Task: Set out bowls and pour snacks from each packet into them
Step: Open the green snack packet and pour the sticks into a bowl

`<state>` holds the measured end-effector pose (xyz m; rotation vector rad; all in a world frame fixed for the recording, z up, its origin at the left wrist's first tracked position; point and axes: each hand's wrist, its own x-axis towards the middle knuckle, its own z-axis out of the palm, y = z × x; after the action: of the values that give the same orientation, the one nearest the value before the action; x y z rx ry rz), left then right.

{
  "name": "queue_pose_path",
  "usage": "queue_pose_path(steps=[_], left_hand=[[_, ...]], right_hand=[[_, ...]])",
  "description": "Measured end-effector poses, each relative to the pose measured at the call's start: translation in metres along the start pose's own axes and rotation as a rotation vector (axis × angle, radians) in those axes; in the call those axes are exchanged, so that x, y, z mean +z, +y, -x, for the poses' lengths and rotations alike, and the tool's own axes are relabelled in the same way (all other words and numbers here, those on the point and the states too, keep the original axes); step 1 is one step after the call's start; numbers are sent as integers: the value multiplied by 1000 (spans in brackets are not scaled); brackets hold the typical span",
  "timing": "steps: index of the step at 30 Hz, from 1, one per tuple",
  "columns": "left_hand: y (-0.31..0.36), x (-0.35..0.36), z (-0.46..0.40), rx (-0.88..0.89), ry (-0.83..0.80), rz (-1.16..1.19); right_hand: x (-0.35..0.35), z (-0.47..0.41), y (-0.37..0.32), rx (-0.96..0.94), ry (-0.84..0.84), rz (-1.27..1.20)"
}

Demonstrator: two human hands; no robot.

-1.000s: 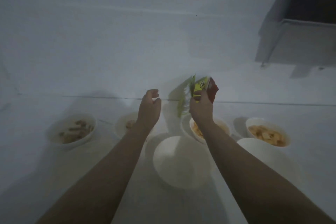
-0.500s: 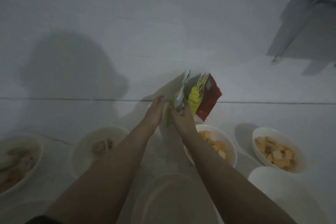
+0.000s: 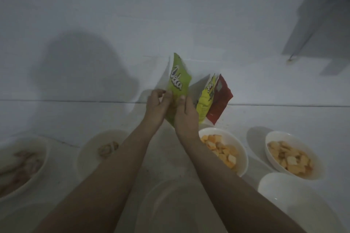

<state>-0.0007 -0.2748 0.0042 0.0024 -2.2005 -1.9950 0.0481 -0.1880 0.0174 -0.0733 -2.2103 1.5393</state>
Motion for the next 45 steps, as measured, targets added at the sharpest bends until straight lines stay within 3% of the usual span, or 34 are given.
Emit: queue_pose_path(steps=[3, 8, 16, 24, 31, 38, 45], left_hand=[[32, -24, 22, 89, 68, -77], [82, -69, 78, 189, 49, 122], [112, -149, 170, 316, 421, 35], [96, -252, 236, 353, 572, 54], [67, -367, 255, 294, 523, -32], [38, -452, 256, 179, 320, -114], [2, -471, 256, 122, 258, -173]], right_hand=[[-14, 12, -39, -36, 26, -154], [-27, 44, -93, -111, 3, -278], [-11, 121, -159, -263, -174, -364], [58, 207, -193, -308, -322, -406], [140, 271, -223, -329, -309, -324], [203, 310, -243, -70, -391, -507], [230, 331, -226, 455, -522, -747]])
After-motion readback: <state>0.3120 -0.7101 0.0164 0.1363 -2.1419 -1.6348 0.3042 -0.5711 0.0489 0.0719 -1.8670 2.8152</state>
